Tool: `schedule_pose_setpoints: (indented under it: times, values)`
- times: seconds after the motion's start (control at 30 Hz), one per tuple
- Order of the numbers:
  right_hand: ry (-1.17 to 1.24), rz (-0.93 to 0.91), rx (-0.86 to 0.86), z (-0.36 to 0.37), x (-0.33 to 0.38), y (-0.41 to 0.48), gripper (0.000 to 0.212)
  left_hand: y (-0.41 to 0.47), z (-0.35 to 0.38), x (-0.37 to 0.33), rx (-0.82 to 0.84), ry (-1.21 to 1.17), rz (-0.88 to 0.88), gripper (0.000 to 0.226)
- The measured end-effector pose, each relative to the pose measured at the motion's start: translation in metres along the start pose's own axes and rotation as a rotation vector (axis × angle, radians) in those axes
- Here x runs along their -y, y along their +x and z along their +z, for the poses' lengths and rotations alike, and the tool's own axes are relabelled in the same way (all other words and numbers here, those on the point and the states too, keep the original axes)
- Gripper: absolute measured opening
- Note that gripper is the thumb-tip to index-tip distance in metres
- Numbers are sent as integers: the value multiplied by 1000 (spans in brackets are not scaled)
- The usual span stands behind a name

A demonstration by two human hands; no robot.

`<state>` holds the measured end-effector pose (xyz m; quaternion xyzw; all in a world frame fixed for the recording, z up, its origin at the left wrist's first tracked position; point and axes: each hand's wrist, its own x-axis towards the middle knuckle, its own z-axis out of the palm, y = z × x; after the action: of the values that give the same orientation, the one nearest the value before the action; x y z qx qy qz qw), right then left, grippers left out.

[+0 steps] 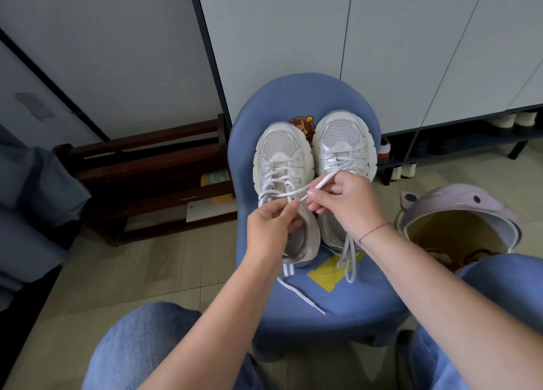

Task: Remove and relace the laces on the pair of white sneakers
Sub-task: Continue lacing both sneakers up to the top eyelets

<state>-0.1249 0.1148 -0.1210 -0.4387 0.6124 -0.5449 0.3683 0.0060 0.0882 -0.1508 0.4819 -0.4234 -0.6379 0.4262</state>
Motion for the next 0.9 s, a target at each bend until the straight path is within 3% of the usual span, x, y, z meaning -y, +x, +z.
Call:
schedule_pose_setpoints:
  times: [0.4, 0.6, 0.9]
  values:
    - [-244, -137, -104, 15, -5, 6, 8, -6, -7, -3, 90, -18, 42, 16]
    - [-192, -117, -220, 16, -8, 7, 17, -7, -1, -3, 95, -9, 55, 19]
    - [-179, -145, -250, 22, -6, 7, 20, -7, -1, -4, 88, -30, 41, 18]
